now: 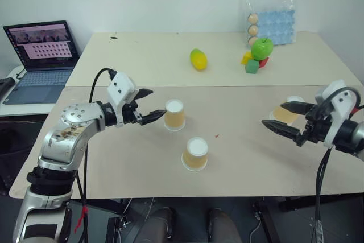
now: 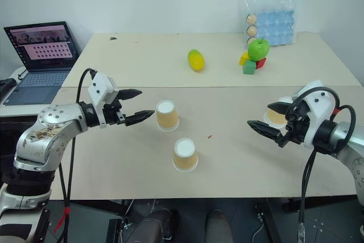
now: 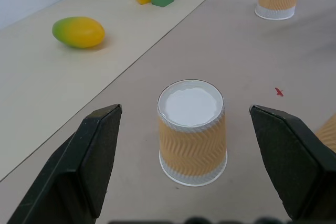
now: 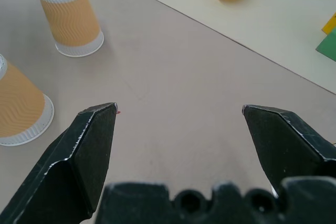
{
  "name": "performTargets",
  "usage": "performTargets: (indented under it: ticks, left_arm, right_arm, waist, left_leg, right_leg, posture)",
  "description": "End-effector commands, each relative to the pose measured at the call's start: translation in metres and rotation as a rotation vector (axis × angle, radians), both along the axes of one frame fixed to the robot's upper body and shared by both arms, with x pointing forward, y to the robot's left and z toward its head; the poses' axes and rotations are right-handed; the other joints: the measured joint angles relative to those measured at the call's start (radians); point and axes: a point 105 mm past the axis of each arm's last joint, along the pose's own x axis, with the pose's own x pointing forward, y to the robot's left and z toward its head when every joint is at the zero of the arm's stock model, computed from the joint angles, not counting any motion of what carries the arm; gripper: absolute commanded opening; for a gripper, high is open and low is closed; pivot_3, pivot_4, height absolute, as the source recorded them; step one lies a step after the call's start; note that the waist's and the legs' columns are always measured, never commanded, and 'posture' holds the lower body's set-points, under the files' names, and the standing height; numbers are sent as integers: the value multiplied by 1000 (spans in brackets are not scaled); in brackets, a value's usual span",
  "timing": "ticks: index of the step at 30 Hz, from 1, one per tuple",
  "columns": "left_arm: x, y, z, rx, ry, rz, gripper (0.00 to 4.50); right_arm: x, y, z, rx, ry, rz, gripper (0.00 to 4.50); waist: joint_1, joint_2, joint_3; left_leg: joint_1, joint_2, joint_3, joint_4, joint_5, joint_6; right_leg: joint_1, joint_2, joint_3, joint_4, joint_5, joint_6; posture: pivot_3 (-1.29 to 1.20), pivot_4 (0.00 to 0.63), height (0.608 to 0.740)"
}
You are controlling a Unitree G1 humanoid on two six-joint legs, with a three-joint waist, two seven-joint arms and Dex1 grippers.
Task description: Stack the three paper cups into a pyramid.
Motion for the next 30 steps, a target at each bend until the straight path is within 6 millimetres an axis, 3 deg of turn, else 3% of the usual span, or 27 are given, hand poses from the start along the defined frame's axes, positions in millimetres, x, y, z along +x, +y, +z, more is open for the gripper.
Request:
performTargets:
  ticks: [1, 5, 7, 11, 15, 18, 23, 30]
  left_arm:
    - [-2, -1, 19, -15, -67, -16, 4136]
    - [-16, -9, 36, -89, -34, -109, 4136]
    - [-30, -8, 56, -192, 22, -190, 4136]
    - [-48, -4, 70, -157, 69, -287, 4136]
    - [-58, -13, 45, 32, 107, -356, 4136]
    - [-54, -26, 27, 161, 45, -386, 4136]
    - [-59, -52, 30, 106, 33, -503, 4136]
    - [-68, -71, 23, 68, 73, -592, 4136]
  right_arm:
    - [-3, 3, 13, -15, -48, 17, 4500]
    - [-3, 4, 11, -13, -43, 19, 4500]
    - [-2, 4, 12, -12, -43, 18, 4500]
    - [-2, 5, 12, -14, -43, 22, 4500]
    - [1, 7, 12, -12, -49, 26, 4500]
    - [3, 11, 12, -7, -51, 37, 4500]
    - [5, 17, 12, 2, -62, 48, 4500]
    - [1, 22, 9, 18, -53, 50, 4500]
  waist:
    - [0, 0, 0]
    - [0, 0, 0]
    - [-1, 0, 0]
    - [-7, 0, 0]
    - [-4, 0, 0]
    - [-1, 0, 0]
    - [2, 0, 0]
    - [-1, -1, 0]
  left_leg:
    - [0, 0, 0, 0, 0, 0]
    - [0, 0, 0, 0, 0, 0]
    - [0, 0, 0, 0, 0, 0]
    - [-1, 1, 0, 1, 0, 0]
    - [1, 1, 0, 1, 0, 0]
    - [1, 1, 1, 1, 0, 0]
    - [-2, 2, 0, 1, 0, 0]
    - [-2, 3, 0, 2, 0, 1]
  right_leg:
    - [0, 0, 0, 0, 0, 0]
    - [0, 0, 0, 0, 0, 0]
    - [0, 0, 0, 0, 0, 0]
    - [-1, 2, 0, 1, 0, 0]
    - [1, 2, 0, 1, 0, 0]
    - [1, 2, 1, 1, 0, -1]
    - [-1, 2, 0, -1, 3, -5]
    - [0, 3, 0, -1, 3, -5]
  posture:
    - [0, 150, 740]
    - [0, 150, 740]
    - [0, 150, 740]
    - [0, 150, 740]
    - [0, 150, 740]
    - [0, 150, 740]
    - [0, 150, 740]
    - [0, 150, 740]
